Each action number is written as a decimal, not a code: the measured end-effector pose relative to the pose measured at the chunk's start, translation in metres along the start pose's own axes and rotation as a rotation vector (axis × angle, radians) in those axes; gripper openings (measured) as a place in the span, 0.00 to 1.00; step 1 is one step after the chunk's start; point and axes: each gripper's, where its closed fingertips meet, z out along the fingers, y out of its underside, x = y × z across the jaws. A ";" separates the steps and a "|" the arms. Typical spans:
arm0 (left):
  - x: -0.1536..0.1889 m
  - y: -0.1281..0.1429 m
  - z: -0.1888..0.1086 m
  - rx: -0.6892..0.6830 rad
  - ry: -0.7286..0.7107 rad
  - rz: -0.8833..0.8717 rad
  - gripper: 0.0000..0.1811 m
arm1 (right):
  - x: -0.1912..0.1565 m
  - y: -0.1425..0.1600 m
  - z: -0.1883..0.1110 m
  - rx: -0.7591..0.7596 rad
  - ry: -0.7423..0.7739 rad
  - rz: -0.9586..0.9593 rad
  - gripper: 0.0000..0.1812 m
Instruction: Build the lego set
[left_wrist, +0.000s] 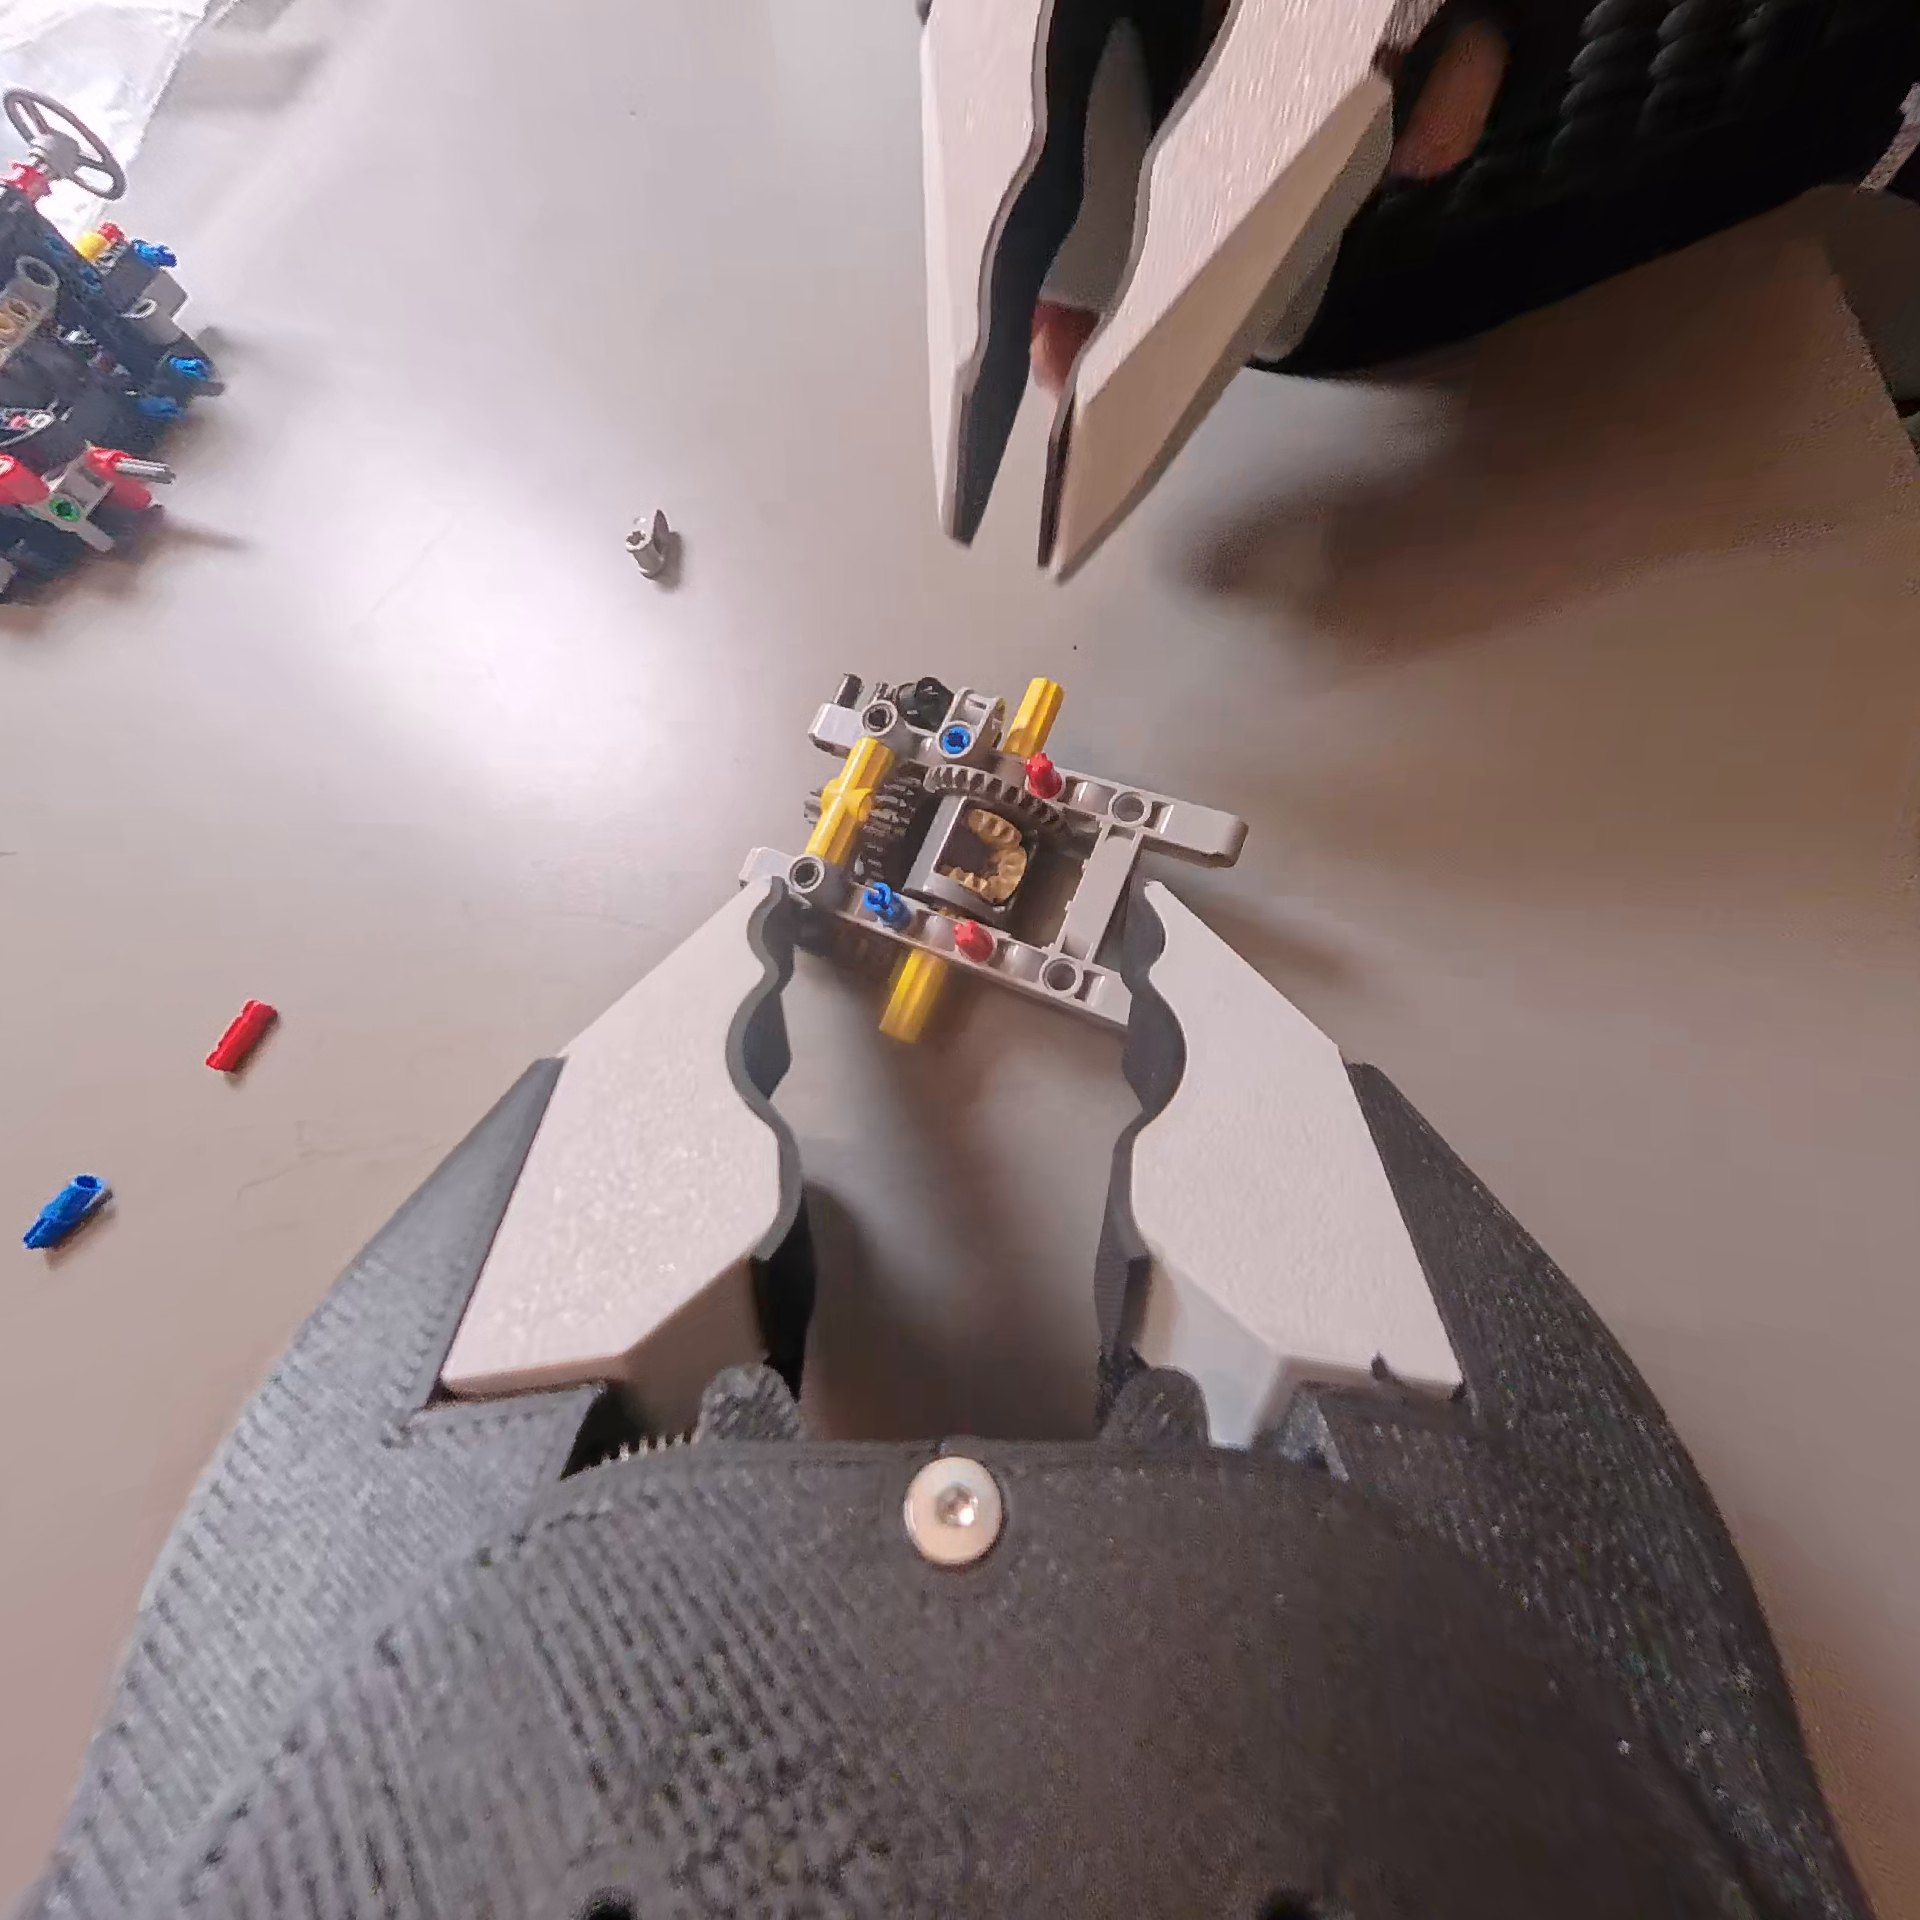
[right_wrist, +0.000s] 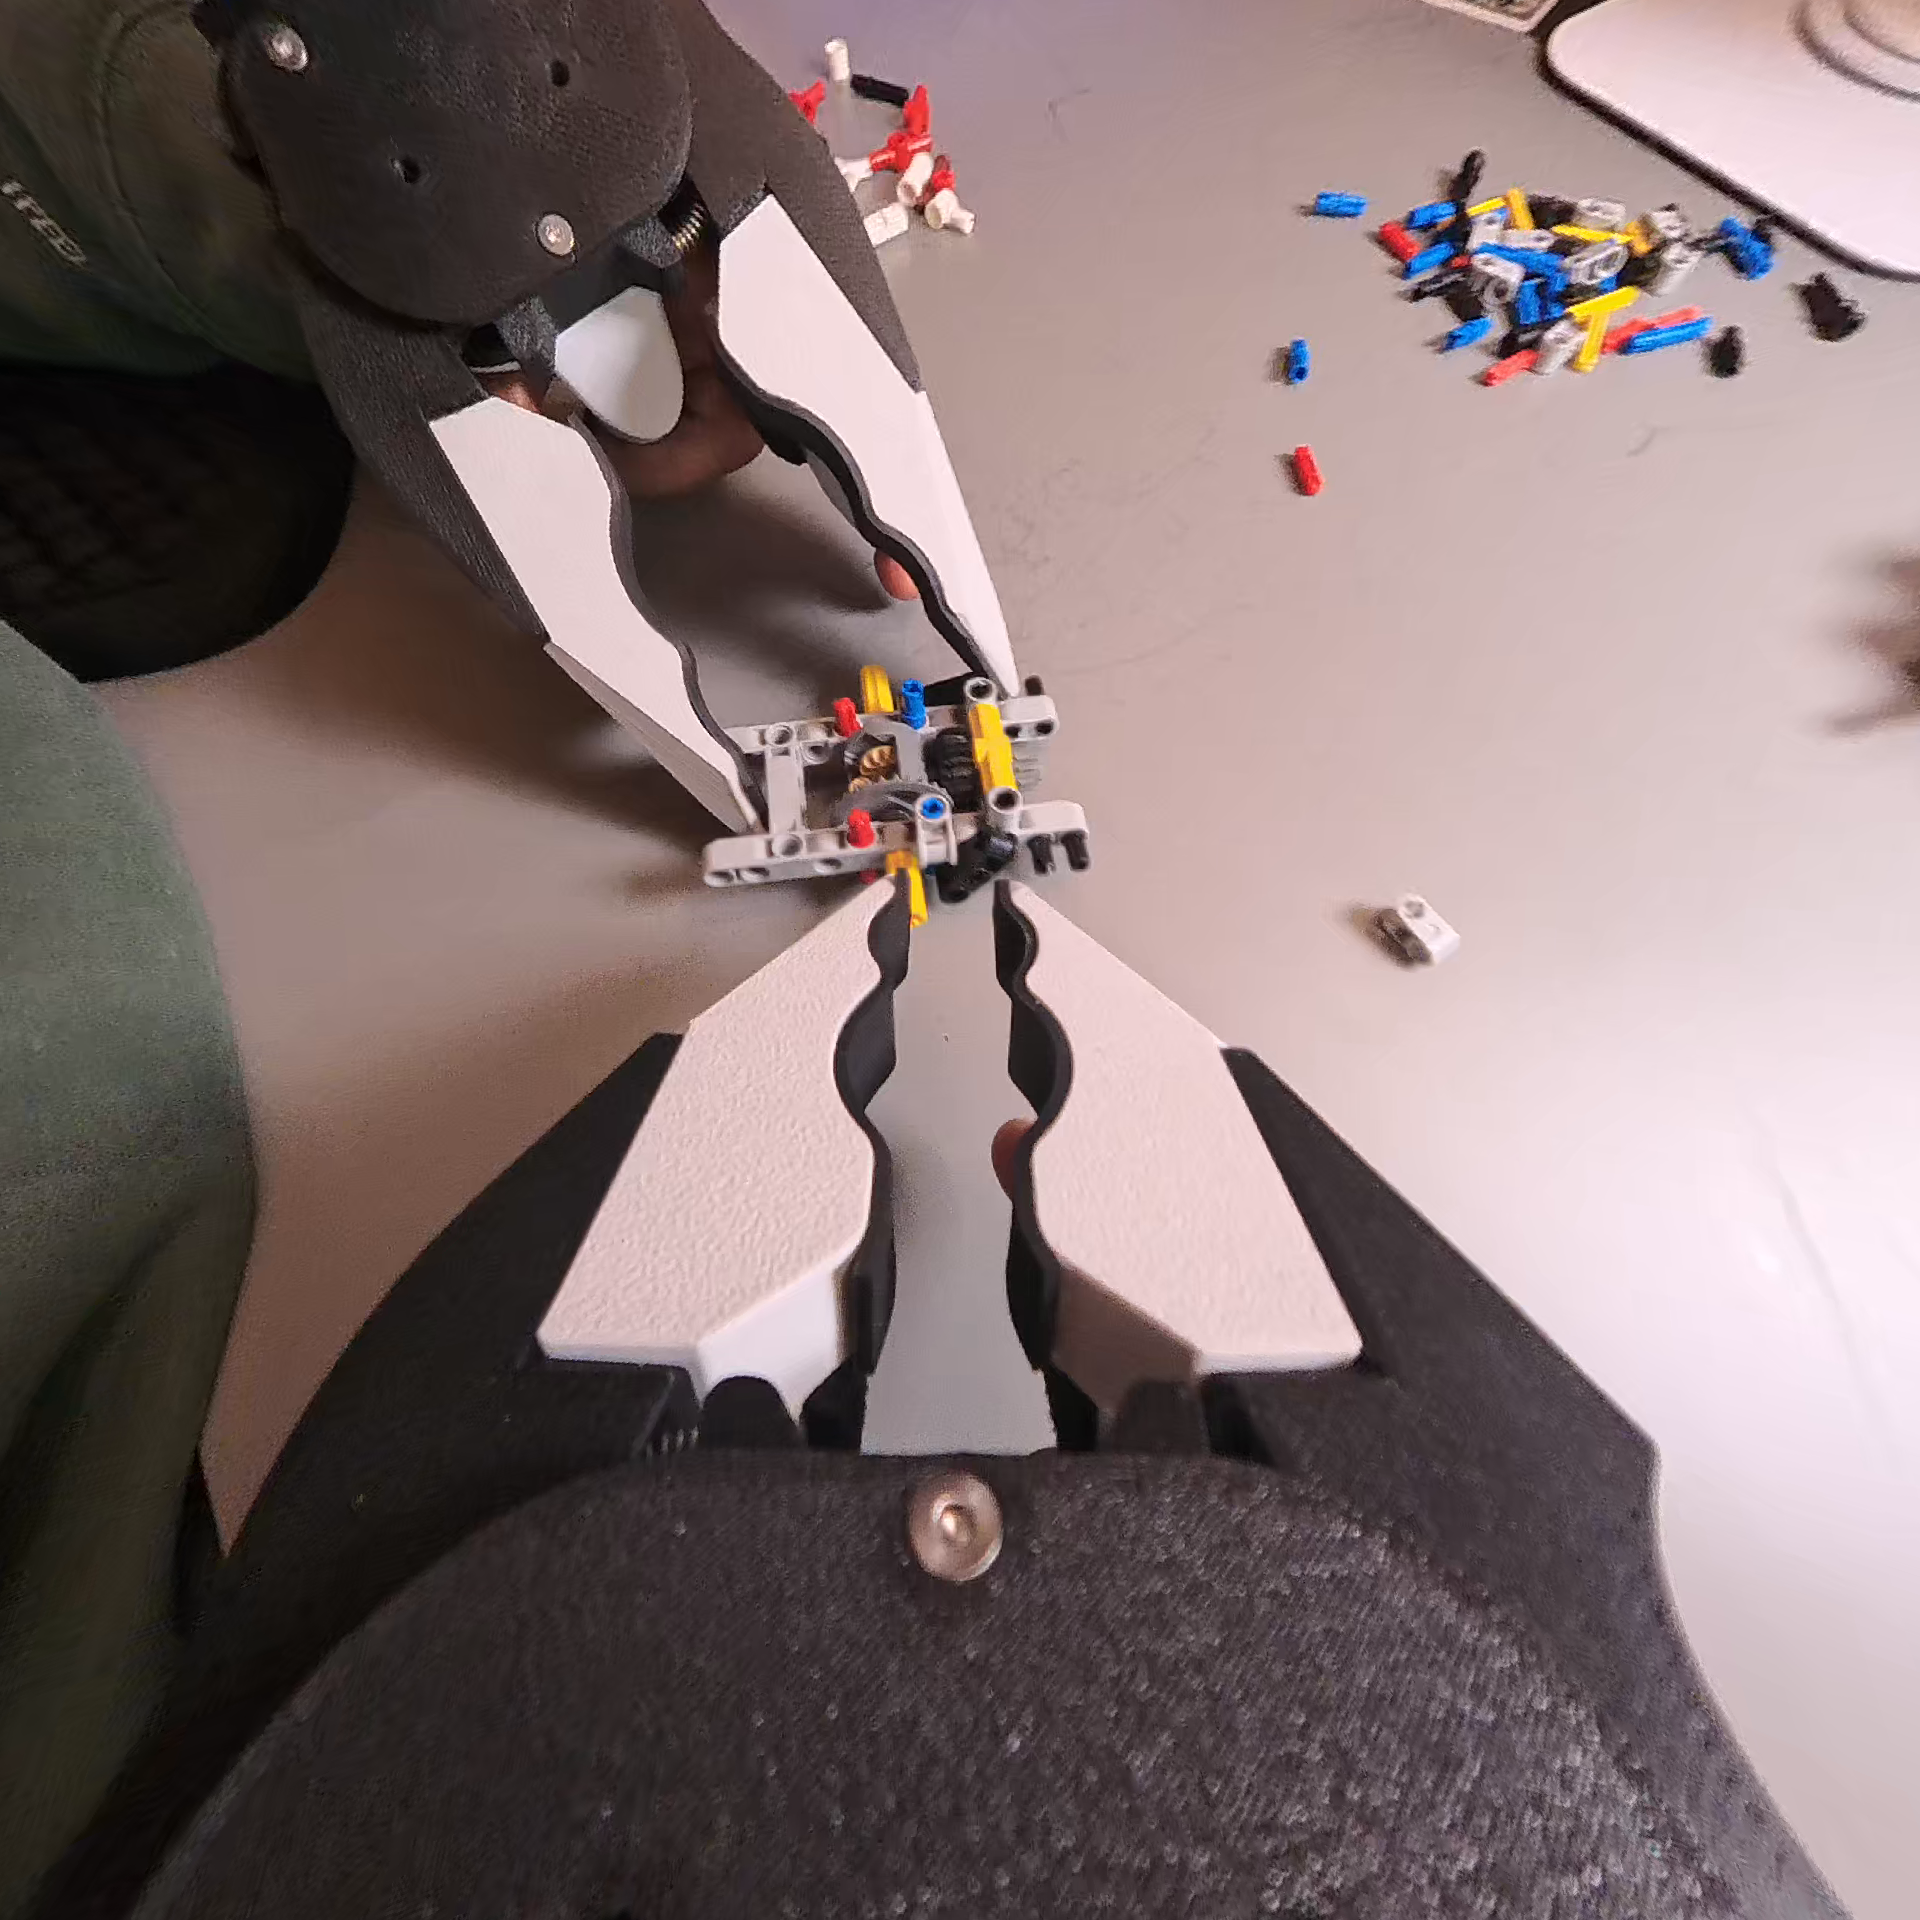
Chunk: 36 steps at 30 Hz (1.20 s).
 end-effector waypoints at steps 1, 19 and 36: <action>0.000 0.000 0.000 -0.001 -0.007 0.000 0.34 | -0.002 0.000 0.005 -0.012 -0.006 -0.013 0.08; 0.002 0.002 -0.005 -0.001 -0.069 0.016 0.34 | -0.002 0.001 0.025 -0.054 -0.106 -0.063 0.08; -0.004 0.004 -0.008 -0.008 -0.164 0.031 0.34 | -0.010 -0.009 0.031 -0.004 -0.106 -0.292 0.10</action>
